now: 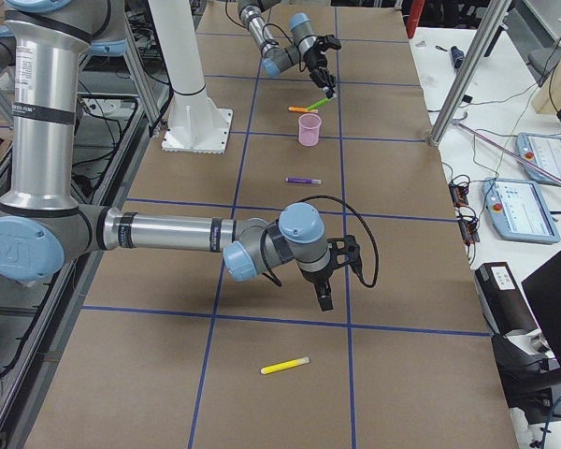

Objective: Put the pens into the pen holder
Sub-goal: 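Carry the green marker with the left gripper and drop it into the pink cup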

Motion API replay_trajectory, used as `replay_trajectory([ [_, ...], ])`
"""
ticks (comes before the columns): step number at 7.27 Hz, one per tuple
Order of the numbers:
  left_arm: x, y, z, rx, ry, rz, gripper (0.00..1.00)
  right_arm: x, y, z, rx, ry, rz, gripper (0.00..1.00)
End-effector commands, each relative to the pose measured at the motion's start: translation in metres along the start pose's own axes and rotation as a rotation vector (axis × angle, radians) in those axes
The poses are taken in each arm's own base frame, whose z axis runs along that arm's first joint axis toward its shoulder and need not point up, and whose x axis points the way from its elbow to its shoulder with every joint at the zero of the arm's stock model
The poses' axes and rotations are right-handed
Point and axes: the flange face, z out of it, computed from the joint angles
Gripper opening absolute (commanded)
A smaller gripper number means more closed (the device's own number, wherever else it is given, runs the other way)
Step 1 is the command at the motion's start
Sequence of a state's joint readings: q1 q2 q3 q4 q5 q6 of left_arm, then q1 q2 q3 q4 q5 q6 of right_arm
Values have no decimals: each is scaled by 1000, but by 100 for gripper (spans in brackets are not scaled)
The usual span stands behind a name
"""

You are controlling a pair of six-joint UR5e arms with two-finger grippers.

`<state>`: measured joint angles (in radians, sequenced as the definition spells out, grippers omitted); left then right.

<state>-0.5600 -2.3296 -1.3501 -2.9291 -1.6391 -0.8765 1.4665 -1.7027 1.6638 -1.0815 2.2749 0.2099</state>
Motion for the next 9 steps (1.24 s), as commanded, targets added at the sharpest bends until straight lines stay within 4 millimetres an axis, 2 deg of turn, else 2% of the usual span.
replay_trajectory([
  [1, -23, 16, 5, 8, -2, 96, 0, 0, 0, 0, -1, 0, 1, 99],
  [3, -49, 44, 9, -16, -19, 106, 0, 2, 1, 2, -4, 2, 4, 99],
  [6, -25, 73, 15, -43, 24, 78, 0, 2, 0, 2, -4, 1, 2, 99],
  [7, -25, 78, 16, -47, 22, 76, 0, 2, -1, 2, -3, 1, 1, 99],
  [8, -27, 86, 14, -53, 15, 74, 34, 2, -1, 2, -3, 2, 1, 99],
  [9, -26, 84, 14, -50, 16, 73, 99, 3, 0, 3, -5, 1, 2, 99],
])
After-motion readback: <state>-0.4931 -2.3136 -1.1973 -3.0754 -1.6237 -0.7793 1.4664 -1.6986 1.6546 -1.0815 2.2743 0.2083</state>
